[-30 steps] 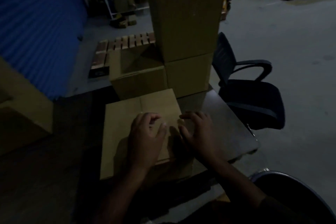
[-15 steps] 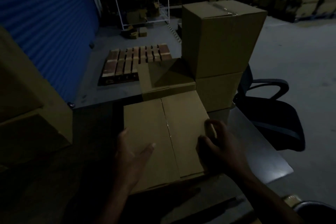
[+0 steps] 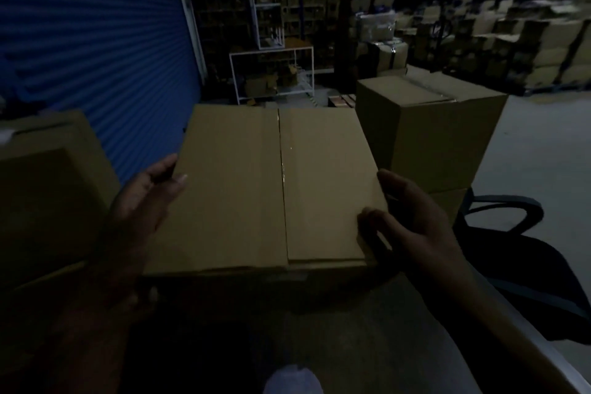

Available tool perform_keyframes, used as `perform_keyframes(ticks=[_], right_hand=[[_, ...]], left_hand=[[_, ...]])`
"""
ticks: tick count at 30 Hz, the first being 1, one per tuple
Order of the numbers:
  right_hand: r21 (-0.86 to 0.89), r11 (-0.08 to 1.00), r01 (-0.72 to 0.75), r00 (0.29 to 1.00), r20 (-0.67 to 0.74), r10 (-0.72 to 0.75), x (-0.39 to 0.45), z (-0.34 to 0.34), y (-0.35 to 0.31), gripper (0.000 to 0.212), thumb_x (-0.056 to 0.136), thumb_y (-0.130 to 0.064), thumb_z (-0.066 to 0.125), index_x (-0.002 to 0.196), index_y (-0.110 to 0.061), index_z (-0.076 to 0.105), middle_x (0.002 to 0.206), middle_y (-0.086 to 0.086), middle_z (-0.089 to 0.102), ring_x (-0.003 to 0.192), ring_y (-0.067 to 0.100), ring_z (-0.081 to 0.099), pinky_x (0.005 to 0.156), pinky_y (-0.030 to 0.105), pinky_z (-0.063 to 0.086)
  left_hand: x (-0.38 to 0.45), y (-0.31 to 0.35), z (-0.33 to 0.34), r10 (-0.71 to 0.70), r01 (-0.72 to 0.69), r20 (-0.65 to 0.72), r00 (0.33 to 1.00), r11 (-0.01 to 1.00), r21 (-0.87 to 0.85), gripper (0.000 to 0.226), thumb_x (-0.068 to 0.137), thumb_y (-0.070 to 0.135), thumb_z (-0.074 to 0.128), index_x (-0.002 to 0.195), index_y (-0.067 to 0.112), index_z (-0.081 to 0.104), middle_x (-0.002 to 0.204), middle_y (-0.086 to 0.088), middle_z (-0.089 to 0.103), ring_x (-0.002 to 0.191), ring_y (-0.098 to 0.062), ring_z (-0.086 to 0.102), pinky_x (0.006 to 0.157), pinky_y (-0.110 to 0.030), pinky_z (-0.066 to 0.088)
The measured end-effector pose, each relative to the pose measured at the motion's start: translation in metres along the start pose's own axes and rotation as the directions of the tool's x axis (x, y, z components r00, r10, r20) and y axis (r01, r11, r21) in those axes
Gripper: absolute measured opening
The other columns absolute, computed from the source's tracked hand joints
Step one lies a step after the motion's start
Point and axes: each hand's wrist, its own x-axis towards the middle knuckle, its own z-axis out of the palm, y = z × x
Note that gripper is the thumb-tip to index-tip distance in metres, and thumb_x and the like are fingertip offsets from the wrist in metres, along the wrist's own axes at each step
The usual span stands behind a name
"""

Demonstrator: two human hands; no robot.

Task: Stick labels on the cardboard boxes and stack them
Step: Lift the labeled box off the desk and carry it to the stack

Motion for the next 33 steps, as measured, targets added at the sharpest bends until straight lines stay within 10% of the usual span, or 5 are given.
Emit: perform_keyframes(ticks=[5,11,22,29,33], right_hand=[[0.155,0.985,0.071,0.997,-0.046,-0.065,0.069,-0.007,-0.019,0.071,0.085,-0.031,0.069,0.15,-0.028,0.042,0.134,-0.014,0.057,0.108,0.001,0.067,0.075,0.017,0.057],[0.147,0.974,0.17,0.975,-0.171,-0.144,0.184,-0.043,-0.006,0.048,0.096,-0.027,0.067,0.14,-0.018,0.052,0.127,-0.005,0.063,0.107,0.008,0.069,0.089,0.032,0.058],[-0.267,0.954,0.136,0.983,-0.085,-0.164,0.298,-0.07,0.062,0.07,0.086,-0.063,0.062,0.145,-0.027,0.05,0.14,-0.002,0.055,0.122,0.011,0.056,0.1,0.037,0.053],[-0.774,0.568,0.28,0.909,0.023,-0.417,0.287,-0.071,0.097,0.045,0.101,-0.053,0.039,0.126,-0.026,0.064,0.132,-0.002,0.063,0.124,0.024,0.04,0.094,0.048,0.037],[-0.797,0.508,0.327,0.883,0.065,-0.465,0.285,-0.067,0.093,0.035,0.101,-0.042,0.049,0.121,-0.019,0.067,0.126,0.002,0.066,0.123,0.021,0.04,0.094,0.047,0.043]], left_hand=[[0.041,0.013,0.041,0.023,0.001,0.121,0.992,0.98,-0.201,0.07,0.082,0.06,0.067,0.148,0.037,0.059,0.148,0.011,0.062,0.138,-0.017,0.058,0.117,-0.049,0.041],[0.1,0.011,0.125,0.024,0.026,0.151,0.988,0.948,-0.318,0.061,0.098,0.038,0.056,0.158,0.032,0.047,0.147,0.005,0.062,0.132,-0.018,0.061,0.1,-0.037,0.054],[0.183,-0.037,0.205,-0.12,0.128,0.046,0.992,0.951,-0.281,0.057,0.096,0.019,0.056,0.152,0.028,0.054,0.133,0.009,0.063,0.114,-0.012,0.06,0.087,-0.036,0.053],[0.184,-0.082,0.206,-0.097,0.1,0.026,0.995,0.989,-0.107,0.064,0.088,0.039,0.061,0.152,0.033,0.056,0.137,0.015,0.063,0.13,-0.014,0.059,0.119,-0.053,0.043],[0.181,-0.075,0.208,0.074,-0.074,0.008,0.997,0.997,-0.014,0.049,0.107,0.021,0.056,0.155,0.019,0.051,0.154,0.006,0.054,0.142,-0.013,0.051,0.106,-0.018,0.045]])
